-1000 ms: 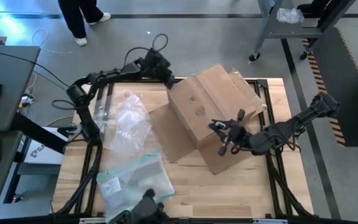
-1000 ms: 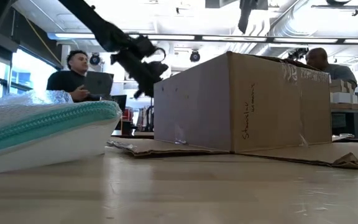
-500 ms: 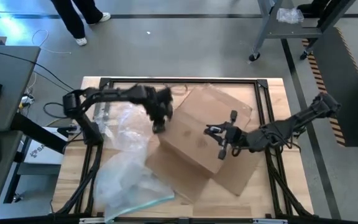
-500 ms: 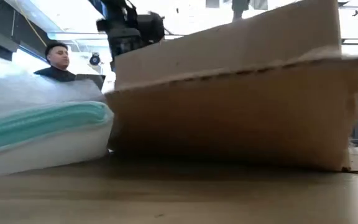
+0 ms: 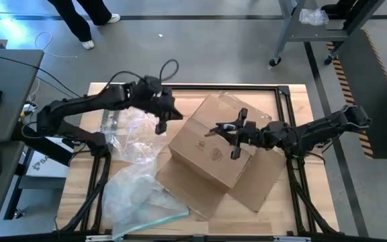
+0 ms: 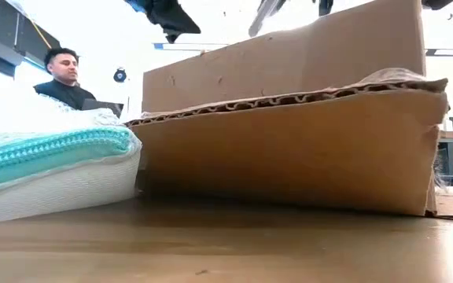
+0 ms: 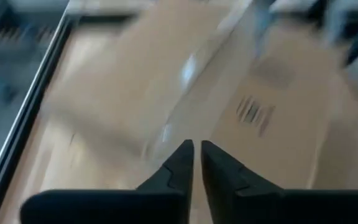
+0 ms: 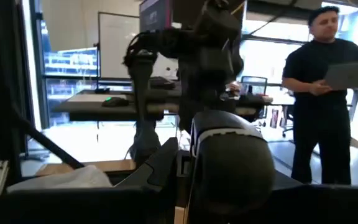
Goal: Unpack boxes
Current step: Break down cardboard box until it is fully flat
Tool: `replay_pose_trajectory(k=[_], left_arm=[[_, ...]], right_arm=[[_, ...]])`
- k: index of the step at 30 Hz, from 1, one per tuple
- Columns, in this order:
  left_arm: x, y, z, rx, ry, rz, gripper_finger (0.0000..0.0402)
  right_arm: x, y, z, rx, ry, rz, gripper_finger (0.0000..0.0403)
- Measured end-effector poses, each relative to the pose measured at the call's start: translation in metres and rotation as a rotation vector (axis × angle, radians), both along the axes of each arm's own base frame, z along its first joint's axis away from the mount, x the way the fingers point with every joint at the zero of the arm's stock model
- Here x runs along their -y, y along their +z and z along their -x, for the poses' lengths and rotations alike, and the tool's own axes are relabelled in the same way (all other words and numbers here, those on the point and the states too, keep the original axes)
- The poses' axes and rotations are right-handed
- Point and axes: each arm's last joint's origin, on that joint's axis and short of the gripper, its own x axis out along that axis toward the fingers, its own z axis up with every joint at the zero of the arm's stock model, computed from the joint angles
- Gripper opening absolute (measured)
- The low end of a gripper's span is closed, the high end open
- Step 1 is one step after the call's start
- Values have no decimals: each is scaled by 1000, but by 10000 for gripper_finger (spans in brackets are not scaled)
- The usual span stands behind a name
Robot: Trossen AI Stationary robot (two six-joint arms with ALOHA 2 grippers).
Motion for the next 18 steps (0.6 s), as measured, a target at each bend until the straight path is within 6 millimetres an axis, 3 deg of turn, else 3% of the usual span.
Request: replay_pose_trajectory(k=[4, 8, 11, 15, 18], left_arm=[[-19, -13, -22, 74, -116, -10, 80], [-36, -47, -45, 39, -215, 10, 149], [-43, -73, -51, -51, -271, 6, 191], [-49, -89, -55, -142, -239, -33, 212], [-46, -95, -60, -148, -228, 35, 213]], right_arm=[[8, -2, -2, -8, 8, -17, 69], [17, -1, -3, -3, -8, -22, 69], [19, -1, -3, 0, -16, -40, 69], [17, -4, -4, -23, -15, 1, 69], [15, -10, -9, -44, -9, 13, 69]])
